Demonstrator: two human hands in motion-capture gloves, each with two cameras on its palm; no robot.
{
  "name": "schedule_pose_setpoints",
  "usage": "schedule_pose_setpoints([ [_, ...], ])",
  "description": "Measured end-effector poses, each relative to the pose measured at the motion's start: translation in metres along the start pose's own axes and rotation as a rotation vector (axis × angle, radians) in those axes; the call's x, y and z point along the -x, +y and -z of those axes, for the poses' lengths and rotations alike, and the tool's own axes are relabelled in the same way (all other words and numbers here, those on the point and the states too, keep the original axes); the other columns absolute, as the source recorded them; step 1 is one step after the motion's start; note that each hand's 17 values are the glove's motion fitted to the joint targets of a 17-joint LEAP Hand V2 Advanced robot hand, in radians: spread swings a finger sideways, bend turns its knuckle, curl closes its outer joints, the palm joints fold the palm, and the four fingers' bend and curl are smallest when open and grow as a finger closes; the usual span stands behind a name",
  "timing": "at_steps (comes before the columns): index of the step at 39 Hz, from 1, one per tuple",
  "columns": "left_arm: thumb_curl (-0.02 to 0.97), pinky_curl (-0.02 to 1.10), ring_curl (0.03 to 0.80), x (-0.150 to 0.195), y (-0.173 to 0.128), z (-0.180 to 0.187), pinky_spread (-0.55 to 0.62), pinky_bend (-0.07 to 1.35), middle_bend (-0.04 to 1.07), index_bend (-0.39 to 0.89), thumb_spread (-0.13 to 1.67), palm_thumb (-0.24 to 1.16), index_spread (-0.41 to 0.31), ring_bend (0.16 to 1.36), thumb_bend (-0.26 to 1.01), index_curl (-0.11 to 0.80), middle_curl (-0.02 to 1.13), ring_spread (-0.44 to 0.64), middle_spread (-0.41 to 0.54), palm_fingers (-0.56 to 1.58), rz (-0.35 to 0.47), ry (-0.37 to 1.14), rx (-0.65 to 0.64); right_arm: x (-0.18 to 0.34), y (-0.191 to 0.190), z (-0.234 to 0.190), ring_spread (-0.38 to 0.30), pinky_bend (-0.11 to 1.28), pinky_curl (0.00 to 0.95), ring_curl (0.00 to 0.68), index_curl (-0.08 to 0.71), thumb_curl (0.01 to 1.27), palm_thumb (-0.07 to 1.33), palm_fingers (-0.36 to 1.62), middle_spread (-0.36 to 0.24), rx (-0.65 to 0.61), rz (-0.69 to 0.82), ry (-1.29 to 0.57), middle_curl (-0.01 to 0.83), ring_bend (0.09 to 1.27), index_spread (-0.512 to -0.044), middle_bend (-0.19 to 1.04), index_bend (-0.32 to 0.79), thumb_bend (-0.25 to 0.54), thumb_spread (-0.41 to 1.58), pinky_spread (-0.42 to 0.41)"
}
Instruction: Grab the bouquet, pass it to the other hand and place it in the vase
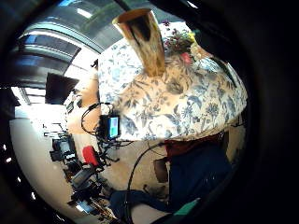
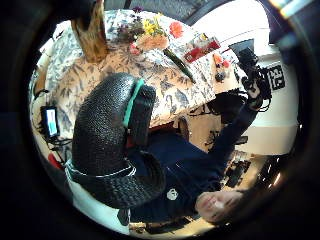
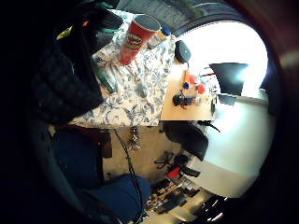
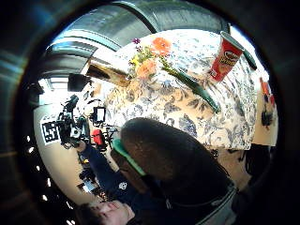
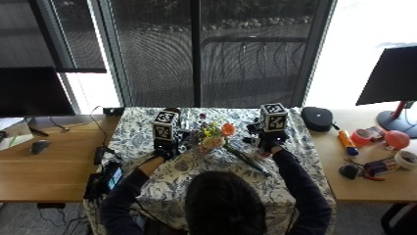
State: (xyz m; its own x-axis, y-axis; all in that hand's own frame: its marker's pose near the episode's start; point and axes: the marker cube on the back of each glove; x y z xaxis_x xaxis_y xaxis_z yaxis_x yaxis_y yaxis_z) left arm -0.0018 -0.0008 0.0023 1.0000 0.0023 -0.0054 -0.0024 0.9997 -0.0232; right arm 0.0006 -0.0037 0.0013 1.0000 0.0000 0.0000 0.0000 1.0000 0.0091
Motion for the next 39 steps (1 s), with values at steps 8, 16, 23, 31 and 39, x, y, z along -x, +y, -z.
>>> schedule_pose_setpoints([
  [8,0.100,0.16,0.186,-0.002,0.013,0.013,0.21,0.26,0.20,0.18,0.84,0.18,-0.045,0.44,0.09,0.156,0.18,0.17,0.100,0.39,-0.025,0.009,0.000,-0.002,-0.009,-0.003,0.138,0.65,0.246,0.194,0.014,0.09,0.15,0.18,0.077,0.020,-0.007,0.016,0.110,0.56,-0.238,0.21,0.04,0.046,0.76,0.185],
  [16,0.148,0.19,0.206,0.002,0.011,0.008,0.34,0.23,0.16,0.18,1.01,0.16,-0.045,0.45,0.04,0.216,0.20,0.27,0.156,0.28,-0.021,-0.029,-0.029,0.006,-0.013,-0.001,0.157,0.65,0.273,0.213,0.042,0.14,0.15,0.09,0.085,0.003,0.018,0.003,0.172,0.56,-0.272,0.25,0.09,0.002,0.93,0.205],
  [23,0.184,0.21,0.215,0.008,0.011,0.006,0.38,0.24,0.17,0.18,1.08,0.17,-0.046,0.47,0.00,0.254,0.22,0.32,0.182,0.25,-0.004,-0.048,-0.016,0.010,-0.012,-0.001,0.162,0.66,0.289,0.226,0.068,0.17,0.15,0.08,0.083,0.010,0.009,0.008,0.207,0.57,-0.291,0.25,0.11,-0.017,1.00,0.212],
  [31,0.215,0.24,0.227,0.002,0.020,0.003,0.40,0.24,0.17,0.18,1.11,0.17,-0.047,0.47,-0.02,0.287,0.24,0.34,0.194,0.24,-0.019,-0.001,0.005,0.013,-0.002,-0.004,0.082,0.63,0.280,0.266,0.058,0.20,0.17,0.36,0.073,-0.044,-0.024,-0.057,0.264,0.74,-0.273,0.35,0.05,-0.012,1.05,0.186],
  [39,0.236,0.26,0.238,-0.002,0.021,-0.003,0.41,0.25,0.17,0.18,1.12,0.17,-0.039,0.48,-0.02,0.310,0.25,0.35,0.198,0.23,-0.042,-0.037,-0.023,0.000,0.011,0.000,0.023,0.60,0.303,0.311,0.087,0.23,0.21,0.43,0.063,-0.047,-0.073,-0.077,0.297,0.77,-0.226,0.35,0.08,-0.011,1.09,0.168],
])
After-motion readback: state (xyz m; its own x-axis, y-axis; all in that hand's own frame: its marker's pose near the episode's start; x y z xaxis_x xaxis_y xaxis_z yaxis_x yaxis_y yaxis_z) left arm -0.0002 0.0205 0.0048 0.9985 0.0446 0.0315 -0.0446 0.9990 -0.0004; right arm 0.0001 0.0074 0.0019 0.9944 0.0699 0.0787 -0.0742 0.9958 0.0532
